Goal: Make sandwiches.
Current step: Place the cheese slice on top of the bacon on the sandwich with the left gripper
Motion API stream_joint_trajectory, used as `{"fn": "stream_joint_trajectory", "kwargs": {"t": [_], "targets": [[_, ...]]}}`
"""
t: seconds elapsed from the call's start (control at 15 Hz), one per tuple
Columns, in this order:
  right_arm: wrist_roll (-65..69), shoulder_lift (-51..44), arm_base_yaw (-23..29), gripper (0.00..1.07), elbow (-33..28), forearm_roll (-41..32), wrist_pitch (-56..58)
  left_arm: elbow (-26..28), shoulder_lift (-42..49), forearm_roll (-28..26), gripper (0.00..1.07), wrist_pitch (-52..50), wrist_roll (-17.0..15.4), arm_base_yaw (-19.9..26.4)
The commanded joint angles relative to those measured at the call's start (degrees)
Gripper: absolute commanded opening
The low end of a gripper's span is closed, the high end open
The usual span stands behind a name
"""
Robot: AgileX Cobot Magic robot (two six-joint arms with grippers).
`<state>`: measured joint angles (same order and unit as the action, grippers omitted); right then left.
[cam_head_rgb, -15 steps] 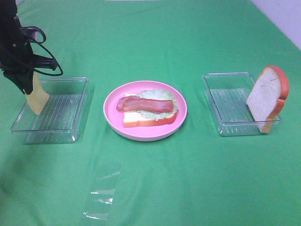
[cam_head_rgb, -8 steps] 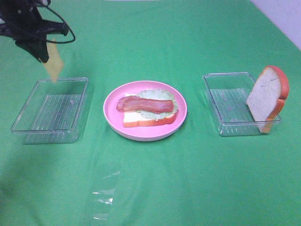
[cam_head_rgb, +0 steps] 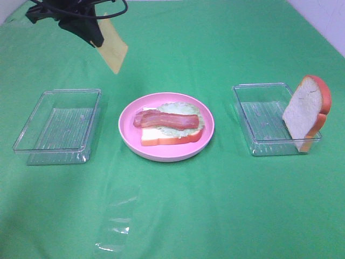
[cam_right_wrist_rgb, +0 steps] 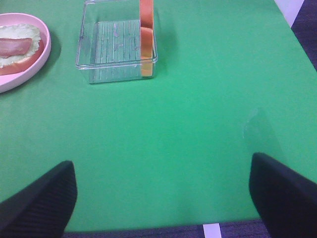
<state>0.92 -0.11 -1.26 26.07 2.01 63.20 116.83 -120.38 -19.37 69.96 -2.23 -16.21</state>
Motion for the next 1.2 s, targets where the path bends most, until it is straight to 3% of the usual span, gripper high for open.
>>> {"fn": "stream_joint_trajectory", "kwargs": {"t": [0.07, 0.4, 0.67, 1.2], "targets": [[-0.46, -1.89, 0.06, 0.89, -0.17, -0.06, -0.34, 0.11, 0.29, -2.01, 0.0, 0.86, -0.46, -3.72], [-0.46, -1.89, 0.06, 0.89, -0.17, -0.06, -0.34, 0.11, -5.21, -3.09, 0.0, -6.76, -0.57, -11.86], [-0.46, -1.89, 0.06, 0.89, -0.17, -0.06, -0.34, 0.11, -9.45, -5.33, 0.0, -11.46, -0.57, -15.76], [-0.52, -1.89, 0.06, 0.89, -0.17, -0.11, -0.34, 0.11, -14.67, -5.16, 0.0, -14.5, -0.92, -17.7]]}}
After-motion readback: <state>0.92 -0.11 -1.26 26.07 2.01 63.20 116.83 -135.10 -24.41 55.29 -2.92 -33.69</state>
